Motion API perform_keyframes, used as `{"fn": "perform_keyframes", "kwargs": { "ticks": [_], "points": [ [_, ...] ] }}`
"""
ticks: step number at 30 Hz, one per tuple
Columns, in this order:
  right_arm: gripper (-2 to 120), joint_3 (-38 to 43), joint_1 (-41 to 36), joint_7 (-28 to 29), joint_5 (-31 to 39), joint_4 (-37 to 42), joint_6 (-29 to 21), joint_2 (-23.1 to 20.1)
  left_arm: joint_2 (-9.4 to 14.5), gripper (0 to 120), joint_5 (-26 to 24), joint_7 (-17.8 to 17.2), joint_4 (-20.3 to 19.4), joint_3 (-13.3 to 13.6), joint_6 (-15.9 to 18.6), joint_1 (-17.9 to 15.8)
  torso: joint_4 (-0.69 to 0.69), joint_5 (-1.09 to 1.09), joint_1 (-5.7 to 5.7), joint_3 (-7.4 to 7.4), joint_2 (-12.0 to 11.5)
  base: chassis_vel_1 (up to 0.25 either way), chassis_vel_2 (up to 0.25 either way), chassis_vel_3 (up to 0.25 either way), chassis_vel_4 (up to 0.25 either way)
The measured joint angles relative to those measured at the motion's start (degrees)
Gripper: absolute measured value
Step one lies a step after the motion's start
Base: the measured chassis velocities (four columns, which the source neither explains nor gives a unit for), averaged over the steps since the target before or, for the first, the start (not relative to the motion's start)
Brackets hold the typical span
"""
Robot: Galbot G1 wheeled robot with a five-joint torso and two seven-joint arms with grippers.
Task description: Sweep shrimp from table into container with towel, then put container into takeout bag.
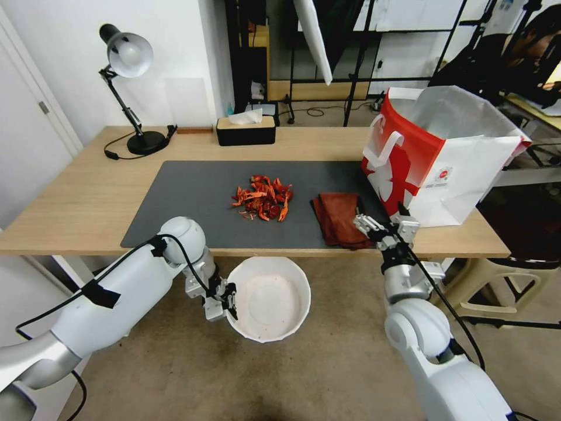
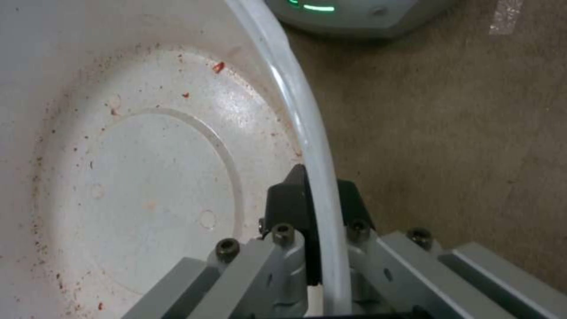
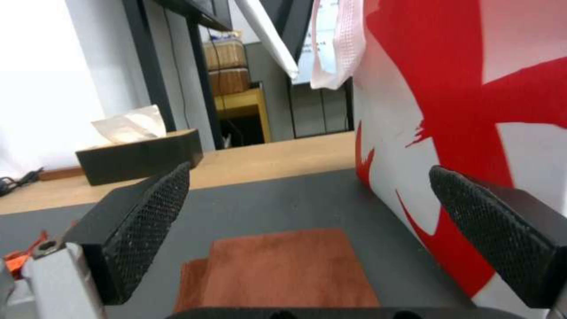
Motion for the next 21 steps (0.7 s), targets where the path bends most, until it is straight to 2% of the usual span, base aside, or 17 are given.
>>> {"fn": "perform_keyframes", "kwargs": {
  "ticks": [11,21],
  "points": [
    [100,-4.1,5.1,4.3,3.2,-2.3,-7.3,-0.1,0.6,0,-0.1,0.0,-0.5,-1.0,-0.4,1.3,0.00,0.00,0.00,0.00,0.0,0.000,0.000,0.000,0.000],
    [100,-6.4,6.6,6.5,4.7,-4.6,-10.2,-0.3,1.0,0,-0.2,0.0,-0.8,-2.0,-0.7,1.7,-0.01,0.00,0.00,0.00,0.0,0.000,0.000,0.000,0.000]
  ]
}}
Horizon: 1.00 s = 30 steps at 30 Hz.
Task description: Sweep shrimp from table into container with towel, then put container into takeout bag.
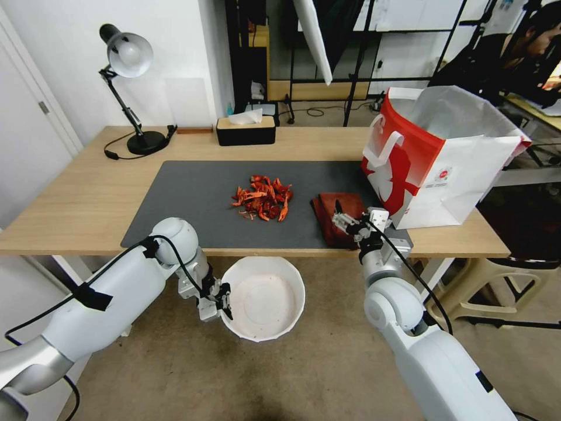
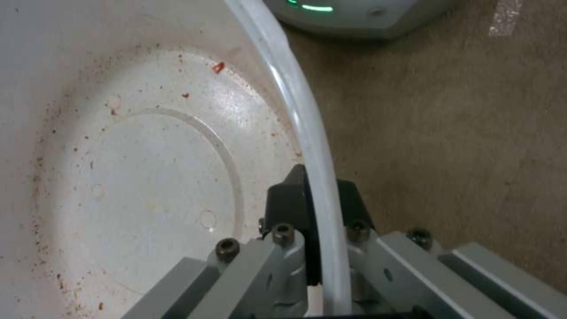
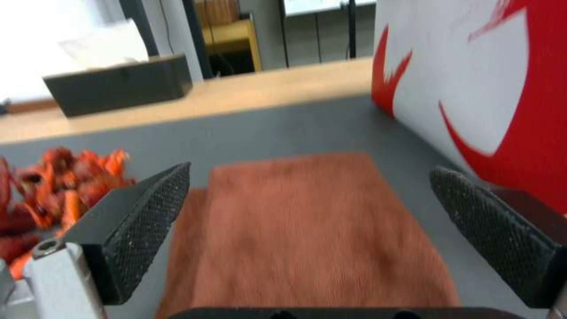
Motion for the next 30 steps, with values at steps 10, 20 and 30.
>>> {"fn": "perform_keyframes", "kwargs": {
  "ticks": [10,20,30],
  "points": [
    [100,-1.4,1.2,0.5,1.0,-2.4,-1.7,0.0,0.2,0,0.0,0.0,-0.3,-0.6,-0.3,0.8,0.00,0.00,0.00,0.00,0.0,0.000,0.000,0.000,0.000],
    [100,-2.1,2.3,0.8,2.1,-4.0,-2.7,0.2,0.0,0,-0.1,0.0,-0.1,-1.0,-0.5,1.1,0.00,0.00,0.00,0.00,0.0,0.000,0.000,0.000,0.000],
    [94,-2.6,2.9,0.9,2.1,-4.7,-3.3,0.3,-0.1,0,-0.7,0.0,0.4,-1.3,-0.8,1.2,0.00,0.00,0.00,0.00,0.0,0.000,0.000,0.000,0.000]
  ]
}}
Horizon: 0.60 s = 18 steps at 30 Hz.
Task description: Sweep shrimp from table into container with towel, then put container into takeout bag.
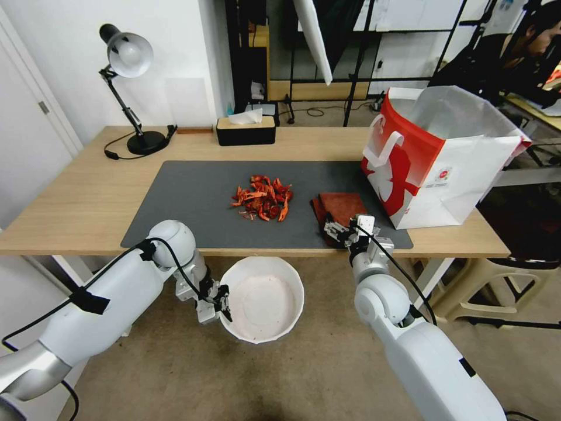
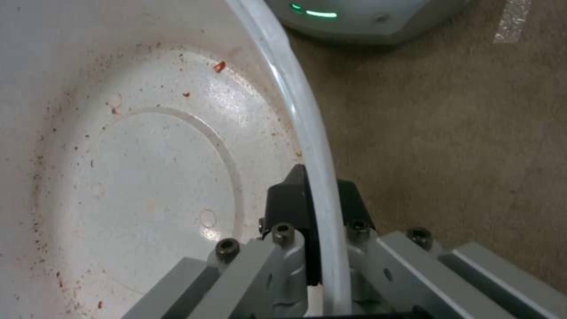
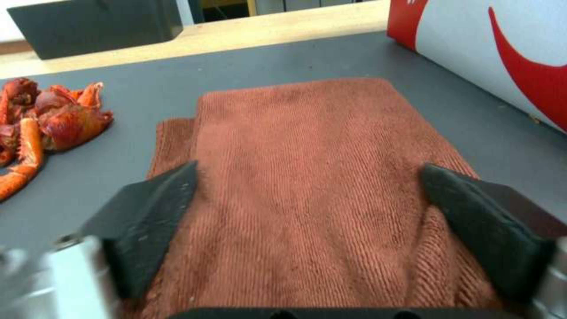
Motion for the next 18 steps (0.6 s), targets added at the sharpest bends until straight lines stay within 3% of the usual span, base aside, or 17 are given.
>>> {"fn": "perform_keyframes", "kwargs": {
  "ticks": [7,15,18],
  "points": [
    [71,-0.3,0.0,0.2,0.0,0.0,-0.5,-0.1,0.0,0,-0.6,0.0,0.2,-0.1,0.0,-0.1,-0.01,0.00,0.00,0.00,0.0,0.000,0.000,0.000,0.000],
    [34,-0.5,-0.1,0.4,0.4,0.7,-1.5,-0.7,-0.3,0,-1.2,0.0,0.4,-0.2,0.0,-0.3,0.00,0.01,0.00,0.00,0.0,0.000,0.000,0.000,0.000],
    [26,-0.4,-0.2,0.4,0.5,0.7,-1.7,-1.0,-0.4,0,-1.4,0.0,0.4,-0.2,0.0,-0.3,0.01,0.01,0.00,0.00,0.0,0.000,0.000,0.000,0.000]
  ]
}}
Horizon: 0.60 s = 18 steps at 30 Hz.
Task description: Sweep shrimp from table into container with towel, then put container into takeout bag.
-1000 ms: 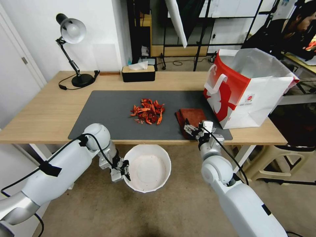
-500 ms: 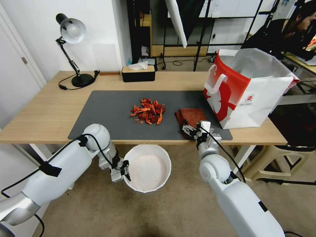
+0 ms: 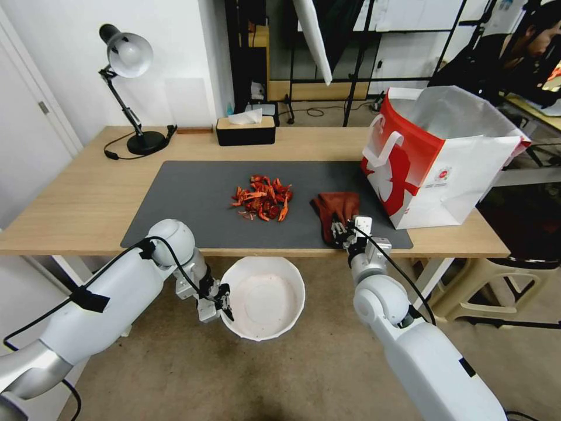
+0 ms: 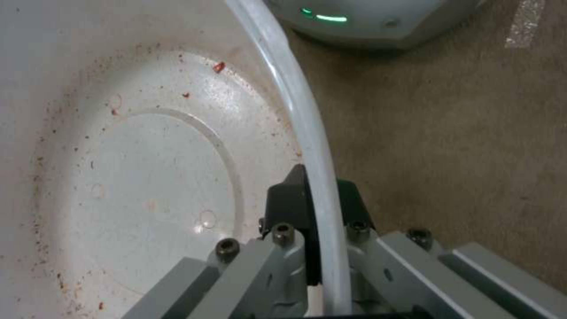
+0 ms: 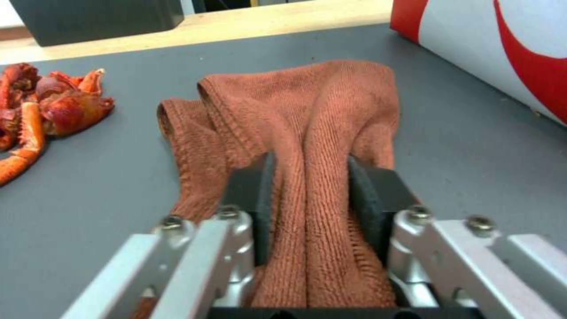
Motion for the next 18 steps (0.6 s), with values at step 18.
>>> {"fn": "perform_keyframes", "kwargs": {
  "ticks": [18],
  "points": [
    [7,0.6,0.9,-0.4,3.1,3.9,3.0,-2.5,0.1,0,-0.5,0.0,-0.1,-0.6,0.2,0.2,-0.01,0.00,0.00,0.00,0.0,0.000,0.000,0.000,0.000]
  ]
}}
